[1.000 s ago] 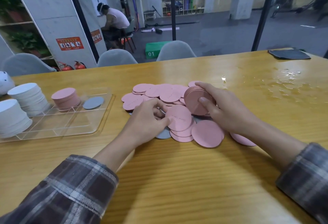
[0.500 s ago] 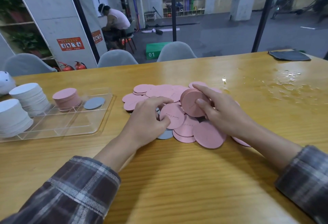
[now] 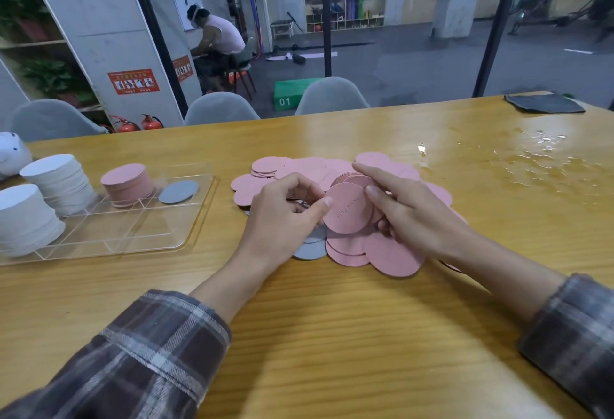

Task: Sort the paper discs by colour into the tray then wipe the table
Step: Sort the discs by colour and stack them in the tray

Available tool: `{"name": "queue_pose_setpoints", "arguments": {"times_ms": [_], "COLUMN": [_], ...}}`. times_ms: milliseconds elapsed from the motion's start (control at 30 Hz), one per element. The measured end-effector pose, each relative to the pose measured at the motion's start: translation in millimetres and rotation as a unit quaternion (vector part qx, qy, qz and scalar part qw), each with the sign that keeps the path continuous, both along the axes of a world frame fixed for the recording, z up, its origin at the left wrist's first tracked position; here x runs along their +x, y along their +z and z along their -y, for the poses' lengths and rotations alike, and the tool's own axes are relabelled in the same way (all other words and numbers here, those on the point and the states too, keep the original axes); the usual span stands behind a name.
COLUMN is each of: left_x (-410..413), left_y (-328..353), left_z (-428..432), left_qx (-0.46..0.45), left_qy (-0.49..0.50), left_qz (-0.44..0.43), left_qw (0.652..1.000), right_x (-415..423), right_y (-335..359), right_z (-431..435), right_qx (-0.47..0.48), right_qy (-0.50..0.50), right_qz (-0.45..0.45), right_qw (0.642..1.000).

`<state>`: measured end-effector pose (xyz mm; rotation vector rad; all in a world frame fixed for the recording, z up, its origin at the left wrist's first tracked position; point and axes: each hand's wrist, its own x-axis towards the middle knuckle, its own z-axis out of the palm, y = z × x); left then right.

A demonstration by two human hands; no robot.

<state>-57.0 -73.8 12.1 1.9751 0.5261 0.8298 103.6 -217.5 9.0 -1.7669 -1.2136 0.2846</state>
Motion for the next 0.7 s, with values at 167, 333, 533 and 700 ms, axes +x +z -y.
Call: {"name": "queue_pose_setpoints", "arguments": {"times_ms": [167, 333, 533, 700], "left_x": [5.3, 4.7, 0.4, -0.5], "left_y": [-1.9, -5.7, -14.5, -11.5], "left_z": [9.3, 5.3, 1.0, 0.2], "left_qx": [-0.021, 0.109, 0.208, 0.202], "left_qy": [0.009, 0.012, -0.049, -0.056], "left_qz": [0.001, -0.049, -0.170, -0.196], "left_qw": [1.000, 0.993, 0.962, 0.958], "right_x": [-0.9, 3.7, 15.0, 14.0], "right_y": [-0.4, 1.5, 7.9, 2.0], "right_z": [-1.5, -1.7, 2.4, 1.2], "right_qx": [-0.025, -0.036, -0.022, -0.087], "right_qy": [0.012, -0.024, -0.072, -0.040], "right_qz": [0.041, 0.114, 0.198, 0.245], "right_qw": [0.999, 0.993, 0.977, 0.965]}}
